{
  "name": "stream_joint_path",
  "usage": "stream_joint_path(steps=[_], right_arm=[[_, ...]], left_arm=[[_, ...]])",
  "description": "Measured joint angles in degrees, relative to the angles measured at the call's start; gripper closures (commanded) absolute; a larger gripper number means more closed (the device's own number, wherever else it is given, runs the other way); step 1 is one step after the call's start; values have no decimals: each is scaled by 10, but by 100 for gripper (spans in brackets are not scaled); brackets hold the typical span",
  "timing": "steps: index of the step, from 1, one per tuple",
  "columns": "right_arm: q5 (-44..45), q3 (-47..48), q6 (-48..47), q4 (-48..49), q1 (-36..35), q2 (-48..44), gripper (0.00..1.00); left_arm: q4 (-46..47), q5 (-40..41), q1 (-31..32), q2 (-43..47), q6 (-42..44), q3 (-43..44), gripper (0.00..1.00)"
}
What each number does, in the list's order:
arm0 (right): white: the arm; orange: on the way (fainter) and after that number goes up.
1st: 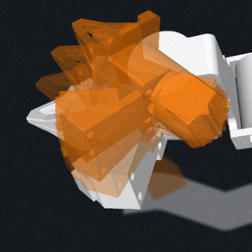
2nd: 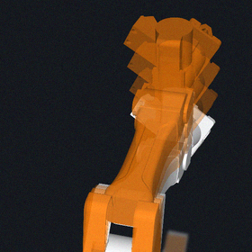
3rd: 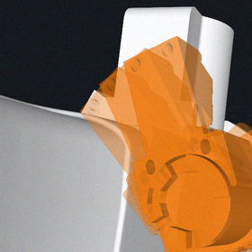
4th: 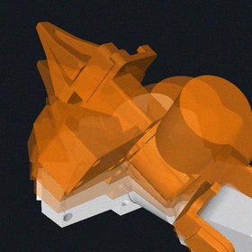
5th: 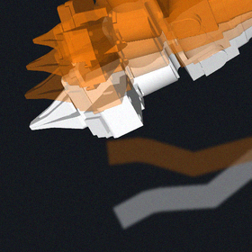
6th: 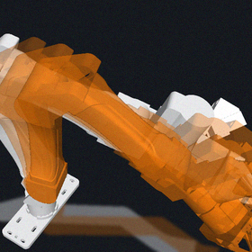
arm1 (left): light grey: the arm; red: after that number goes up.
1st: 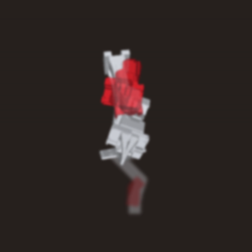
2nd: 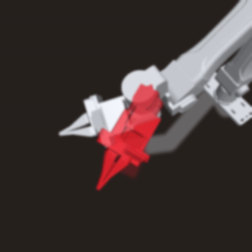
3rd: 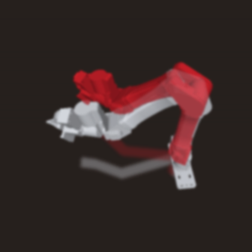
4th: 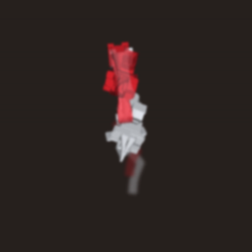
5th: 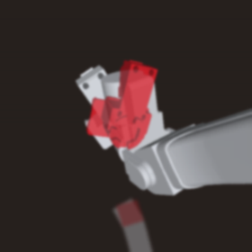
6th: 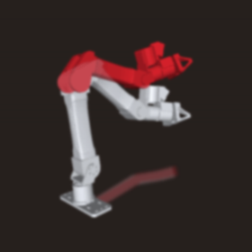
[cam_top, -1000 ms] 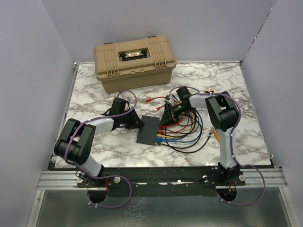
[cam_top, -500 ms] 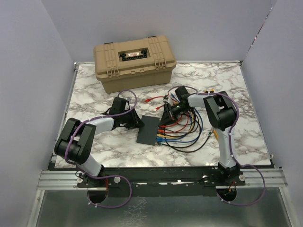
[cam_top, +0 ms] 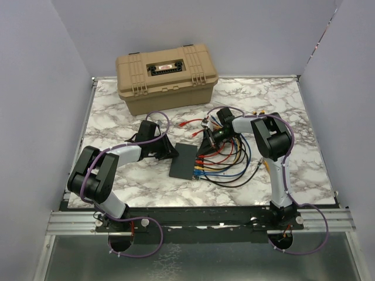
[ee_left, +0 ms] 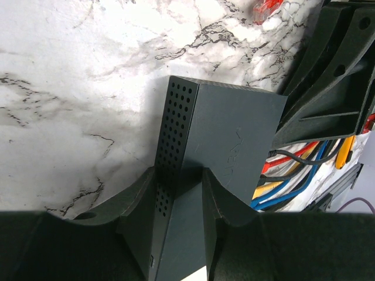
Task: Pull the plug from the switch port
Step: Pull the connector from the switch port.
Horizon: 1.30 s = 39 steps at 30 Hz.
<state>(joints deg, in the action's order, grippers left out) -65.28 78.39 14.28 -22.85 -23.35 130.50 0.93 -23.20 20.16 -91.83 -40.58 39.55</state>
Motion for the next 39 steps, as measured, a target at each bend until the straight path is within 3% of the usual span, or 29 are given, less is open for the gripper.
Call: stream_joint_path(steps=[9,39], right_arm=[[1,3,-6,-7,0,0,100],[29,8,-23,-40,-1,-8,100]], left_arm=[[-3,1,0,-2,-1,-1,100],[-8,1,-3,-13,-16,2,100]])
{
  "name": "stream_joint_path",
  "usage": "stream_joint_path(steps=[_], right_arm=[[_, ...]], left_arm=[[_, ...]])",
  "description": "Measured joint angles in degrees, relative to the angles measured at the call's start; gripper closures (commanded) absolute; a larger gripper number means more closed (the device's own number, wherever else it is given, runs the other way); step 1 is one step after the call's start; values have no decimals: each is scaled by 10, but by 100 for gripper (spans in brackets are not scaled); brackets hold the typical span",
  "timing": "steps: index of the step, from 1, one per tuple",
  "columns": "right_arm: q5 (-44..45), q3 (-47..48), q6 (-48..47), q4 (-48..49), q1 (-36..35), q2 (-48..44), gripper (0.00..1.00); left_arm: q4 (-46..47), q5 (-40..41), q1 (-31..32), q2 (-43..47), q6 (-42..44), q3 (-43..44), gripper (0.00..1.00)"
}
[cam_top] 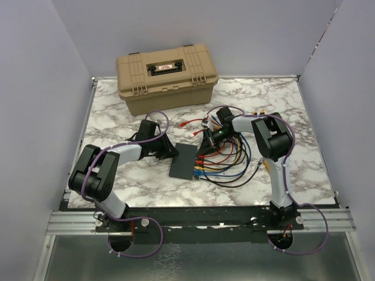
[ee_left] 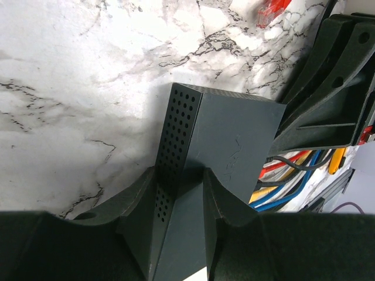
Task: Pull the plug from the switch port
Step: Pull the connector from the switch port.
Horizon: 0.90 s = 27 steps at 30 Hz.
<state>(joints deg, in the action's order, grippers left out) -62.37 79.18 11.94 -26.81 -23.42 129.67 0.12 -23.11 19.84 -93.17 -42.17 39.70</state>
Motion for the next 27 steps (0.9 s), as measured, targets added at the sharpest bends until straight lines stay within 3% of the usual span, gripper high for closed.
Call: stream_joint_path(steps=[27], right_arm=[[55,-42,2,25,-2,-47,100]], left_arm=[[14,-2,1,-7,-4,1,100]])
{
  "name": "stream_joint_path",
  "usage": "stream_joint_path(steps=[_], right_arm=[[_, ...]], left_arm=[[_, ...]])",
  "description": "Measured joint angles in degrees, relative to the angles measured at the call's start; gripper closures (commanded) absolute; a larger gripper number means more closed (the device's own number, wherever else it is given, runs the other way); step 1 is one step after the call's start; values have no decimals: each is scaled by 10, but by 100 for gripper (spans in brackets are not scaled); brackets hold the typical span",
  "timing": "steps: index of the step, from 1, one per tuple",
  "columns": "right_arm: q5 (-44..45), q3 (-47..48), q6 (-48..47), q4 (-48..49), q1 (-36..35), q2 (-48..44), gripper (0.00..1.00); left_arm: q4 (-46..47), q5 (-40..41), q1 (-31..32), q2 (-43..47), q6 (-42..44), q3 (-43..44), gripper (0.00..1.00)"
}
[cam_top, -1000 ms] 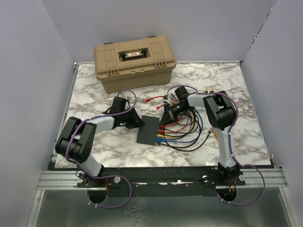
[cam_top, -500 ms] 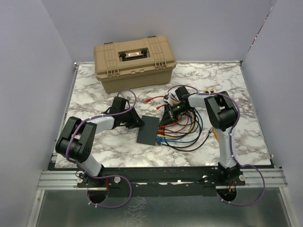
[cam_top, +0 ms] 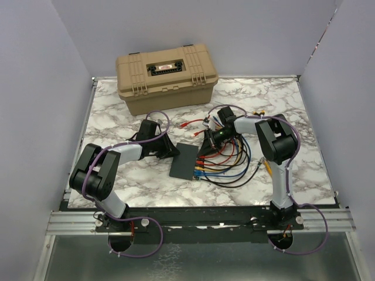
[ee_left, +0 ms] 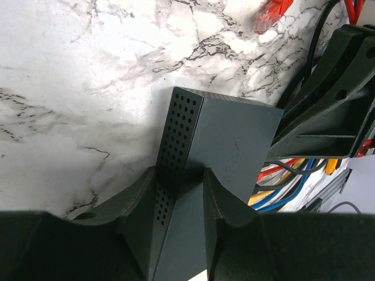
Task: Pull the plug from the switch port
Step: Pull the connector from the switch port.
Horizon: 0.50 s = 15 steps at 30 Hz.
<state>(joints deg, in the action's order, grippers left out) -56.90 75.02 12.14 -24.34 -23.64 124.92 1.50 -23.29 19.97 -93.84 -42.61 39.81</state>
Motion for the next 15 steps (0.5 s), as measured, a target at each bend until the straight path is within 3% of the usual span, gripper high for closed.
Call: stream_joint_path(steps=[15], right_arm=[[26,-2,2,-7,0,-10,100]], left_arm=[[2,0,0,-1,-2,0,100]])
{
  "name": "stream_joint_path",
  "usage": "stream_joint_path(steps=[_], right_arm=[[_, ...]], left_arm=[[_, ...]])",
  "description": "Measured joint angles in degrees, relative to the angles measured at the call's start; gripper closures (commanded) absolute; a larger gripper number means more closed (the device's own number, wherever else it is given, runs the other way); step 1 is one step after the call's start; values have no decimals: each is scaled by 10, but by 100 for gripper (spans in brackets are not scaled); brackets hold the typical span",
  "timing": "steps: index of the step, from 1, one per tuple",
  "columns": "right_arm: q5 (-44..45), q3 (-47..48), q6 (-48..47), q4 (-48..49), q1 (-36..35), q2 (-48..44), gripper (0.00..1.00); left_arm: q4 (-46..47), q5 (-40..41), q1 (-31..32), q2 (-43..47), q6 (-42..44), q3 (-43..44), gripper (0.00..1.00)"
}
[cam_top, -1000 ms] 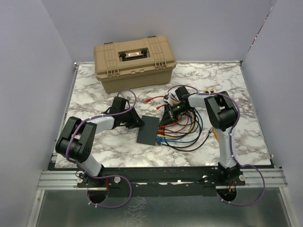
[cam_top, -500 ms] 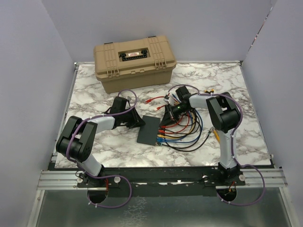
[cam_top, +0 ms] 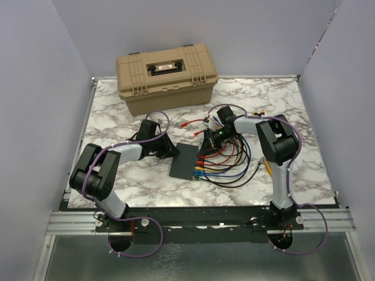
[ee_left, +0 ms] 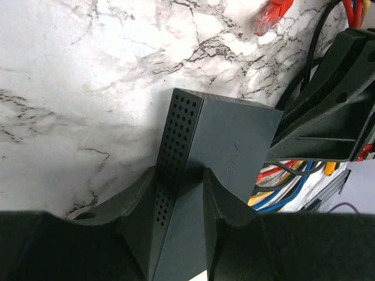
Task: Pull the plug from the switch port
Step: Pull the connector from the switch port, then pick up the connector from the center of the board.
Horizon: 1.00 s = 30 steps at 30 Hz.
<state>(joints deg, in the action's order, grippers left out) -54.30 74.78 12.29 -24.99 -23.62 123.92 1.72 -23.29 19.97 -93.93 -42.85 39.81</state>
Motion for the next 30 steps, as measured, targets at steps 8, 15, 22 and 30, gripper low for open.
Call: stream_joint_path(steps=[8,15,22,30], right_arm=[[21,0,9,-6,-2,-9,100],[45,-9,11,-27,5,-23,100],[51,-20,12,-66,17,-29,100],[87,-22,-1,-81,16,-55,81]], left_arm=[[2,0,0,-1,-2,0,100],[2,1,0,-1,-2,0,100],[3,1,0,-2,-3,0,100],[3,1,0,-2,-4,1,100]])
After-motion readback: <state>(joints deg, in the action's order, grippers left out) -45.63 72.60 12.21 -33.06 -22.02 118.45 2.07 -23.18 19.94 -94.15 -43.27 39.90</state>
